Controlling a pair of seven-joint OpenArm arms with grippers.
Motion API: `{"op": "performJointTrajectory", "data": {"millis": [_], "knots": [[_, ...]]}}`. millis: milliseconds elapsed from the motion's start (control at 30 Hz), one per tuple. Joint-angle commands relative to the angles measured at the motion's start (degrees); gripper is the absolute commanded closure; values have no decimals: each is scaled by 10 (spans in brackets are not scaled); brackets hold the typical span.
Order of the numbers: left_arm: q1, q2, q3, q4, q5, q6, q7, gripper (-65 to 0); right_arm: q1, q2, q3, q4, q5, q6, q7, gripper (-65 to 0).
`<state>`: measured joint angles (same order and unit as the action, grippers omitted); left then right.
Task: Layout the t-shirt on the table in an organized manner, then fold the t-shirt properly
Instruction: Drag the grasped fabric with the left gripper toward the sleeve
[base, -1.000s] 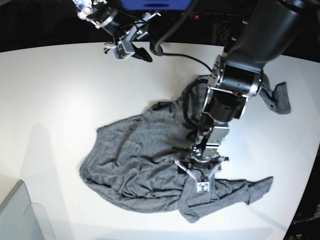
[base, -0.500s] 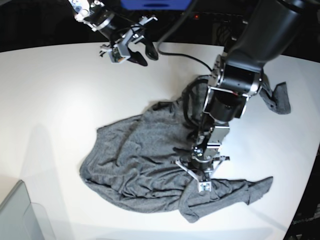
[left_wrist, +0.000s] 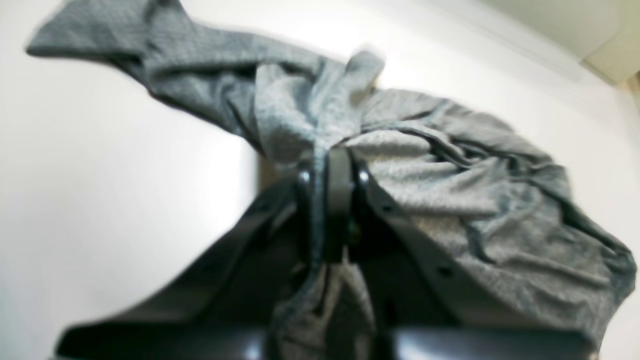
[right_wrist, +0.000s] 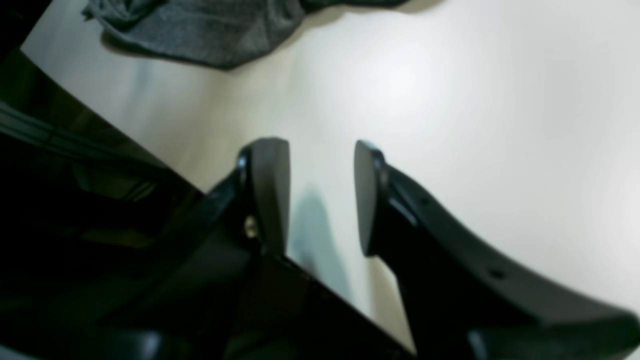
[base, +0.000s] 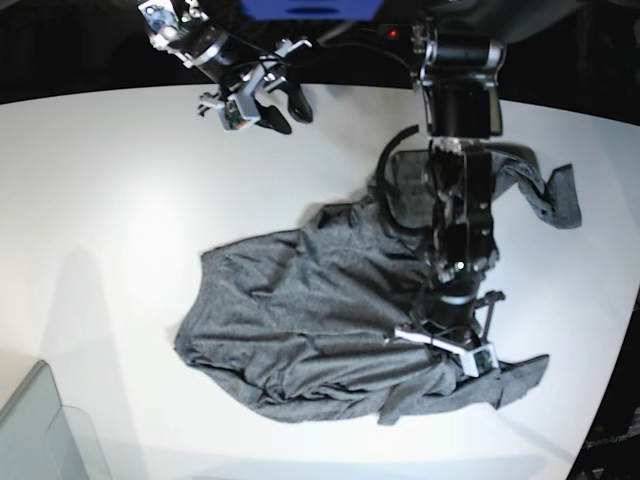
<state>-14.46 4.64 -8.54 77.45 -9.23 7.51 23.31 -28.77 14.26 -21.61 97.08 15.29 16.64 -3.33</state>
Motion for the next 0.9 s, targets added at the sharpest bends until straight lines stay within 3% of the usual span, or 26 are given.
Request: {"op": "performJointTrajectory", "data": {"millis": [0, 167, 333, 667, 767, 867], "knots": [[11, 0, 0, 33, -7, 1, -8, 0, 1, 0, 1, 11, 5, 5, 17, -223], [125, -15, -20, 120, -87, 1, -7, 0, 13, 0, 0, 11, 5, 5, 17, -223], [198, -28, -67, 134, -182, -1, -7, -18, 24, 0, 1, 14, 5, 5, 17, -224], [270, -88, -84, 206, -315, -3, -8, -296, 31, 0, -1, 15, 5, 7, 17, -225], [260, -88, -84, 224, -325, 1, -10, -329, 30, 0, 0, 14, 5, 7, 17, -225], [191, -86, -79, 192, -304, 2, -6, -330, 28, 2, 1, 14, 5, 7, 17, -223]]}}
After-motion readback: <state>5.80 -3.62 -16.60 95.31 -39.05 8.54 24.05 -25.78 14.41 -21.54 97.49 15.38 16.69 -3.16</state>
